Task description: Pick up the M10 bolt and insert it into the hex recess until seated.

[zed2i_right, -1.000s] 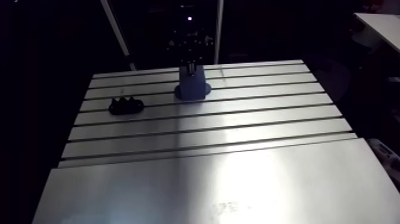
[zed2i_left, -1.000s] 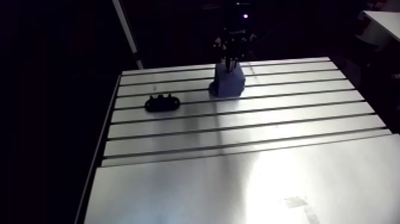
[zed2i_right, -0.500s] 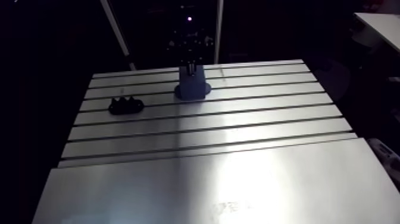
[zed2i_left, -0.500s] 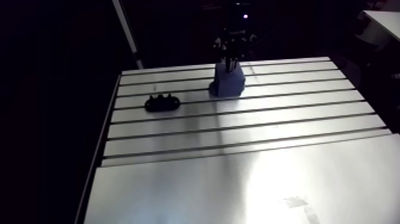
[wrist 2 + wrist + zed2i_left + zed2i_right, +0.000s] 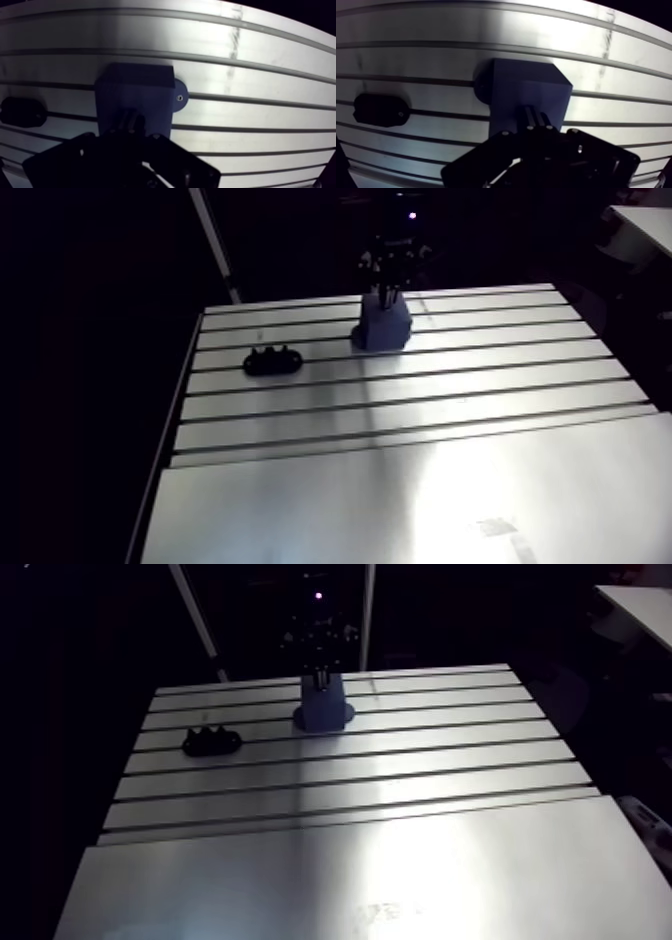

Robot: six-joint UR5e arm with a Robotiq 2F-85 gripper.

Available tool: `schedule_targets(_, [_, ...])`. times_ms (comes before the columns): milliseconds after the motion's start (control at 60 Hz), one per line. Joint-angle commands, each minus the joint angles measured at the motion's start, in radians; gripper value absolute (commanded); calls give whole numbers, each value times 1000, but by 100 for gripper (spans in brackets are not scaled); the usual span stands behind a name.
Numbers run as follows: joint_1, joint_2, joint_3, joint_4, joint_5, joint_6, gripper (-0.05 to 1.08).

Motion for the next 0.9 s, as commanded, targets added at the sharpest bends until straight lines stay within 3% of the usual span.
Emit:
schedule_targets(17, [0,-1,-2,1,1,0,108])
schedule_targets(683, [5,-24,-26,46,2,0,107])
schedule_targets(717, [7,-24,-27,46,-2,0,102])
schedule_targets(733, [8,-26,-30,46,0,1,91])
schedule_targets(750, [8,-26,-30,46,0,1,91])
schedule_targets(767, [9,-30,-32,46,-2,3,68])
schedule_targets(783, [9,-30,-32,46,-2,3,68])
schedule_targets(800, [9,-34,-36,51,-5,3,40])
schedule_targets(817, [9,-34,-36,51,-5,3,40])
schedule_targets(833, [9,-43,-41,64,-4,3,15])
schedule_targets(850, [10,-53,-45,81,-5,3,2])
schedule_targets(900, [12,-65,-51,101,-5,3,0])
